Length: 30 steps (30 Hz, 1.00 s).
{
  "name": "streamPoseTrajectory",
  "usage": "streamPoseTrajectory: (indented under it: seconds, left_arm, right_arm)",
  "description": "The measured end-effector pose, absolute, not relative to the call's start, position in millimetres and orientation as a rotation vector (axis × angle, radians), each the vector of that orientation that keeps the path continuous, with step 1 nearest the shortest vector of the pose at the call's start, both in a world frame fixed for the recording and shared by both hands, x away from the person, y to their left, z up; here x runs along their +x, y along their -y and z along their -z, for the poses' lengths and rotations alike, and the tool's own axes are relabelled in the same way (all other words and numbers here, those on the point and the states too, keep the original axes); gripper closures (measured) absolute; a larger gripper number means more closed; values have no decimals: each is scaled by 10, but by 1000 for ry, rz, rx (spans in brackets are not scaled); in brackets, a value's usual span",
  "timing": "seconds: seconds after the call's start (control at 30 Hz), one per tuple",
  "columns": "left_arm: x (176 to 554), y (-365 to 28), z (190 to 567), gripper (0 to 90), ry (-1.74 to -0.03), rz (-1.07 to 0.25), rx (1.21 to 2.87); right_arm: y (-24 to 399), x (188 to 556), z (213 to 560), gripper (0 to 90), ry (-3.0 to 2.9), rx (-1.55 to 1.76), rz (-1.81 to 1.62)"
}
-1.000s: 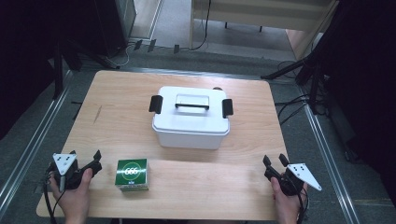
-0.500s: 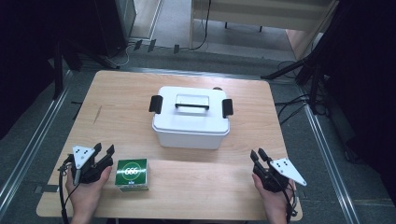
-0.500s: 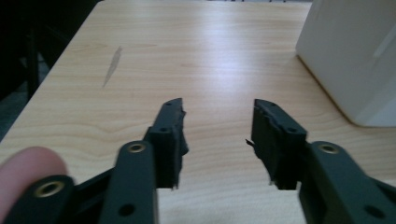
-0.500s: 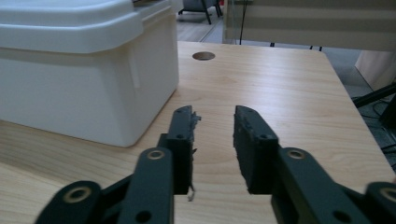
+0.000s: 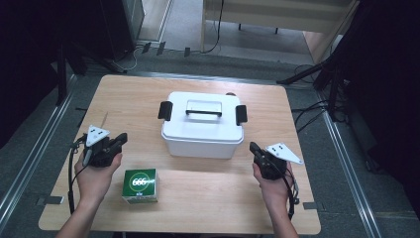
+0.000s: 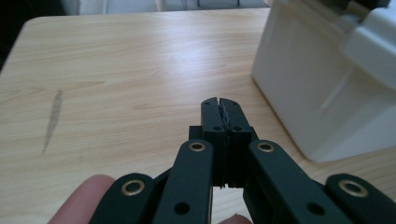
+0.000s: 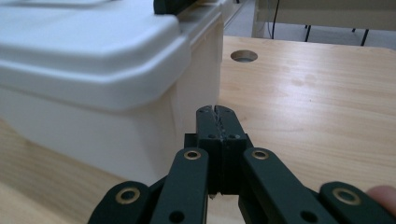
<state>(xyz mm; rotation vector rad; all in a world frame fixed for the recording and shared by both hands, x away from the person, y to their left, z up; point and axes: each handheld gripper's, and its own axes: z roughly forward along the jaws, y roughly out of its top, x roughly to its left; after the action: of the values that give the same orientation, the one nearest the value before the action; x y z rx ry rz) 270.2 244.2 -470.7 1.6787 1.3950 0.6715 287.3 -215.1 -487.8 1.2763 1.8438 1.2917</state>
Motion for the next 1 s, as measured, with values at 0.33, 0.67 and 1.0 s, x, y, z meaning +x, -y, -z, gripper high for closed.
streamPoseTrajectory:
  seconds: [0.33,0.67,1.0]
  left_arm:
    - [3011,-2077,4578,900,-1335,-541,1854]
    - [3084,-1847,4526,900,-1275,-506,1941]
    - [3013,-1937,4526,900,-1299,-535,1937]
  right_arm:
    - [1949,3205,4790,900,-1878,1298,-1240]
    - [1812,3265,4756,900,-1911,1230,-1262]
    - [1723,3354,4743,900,-1947,1226,-1288]
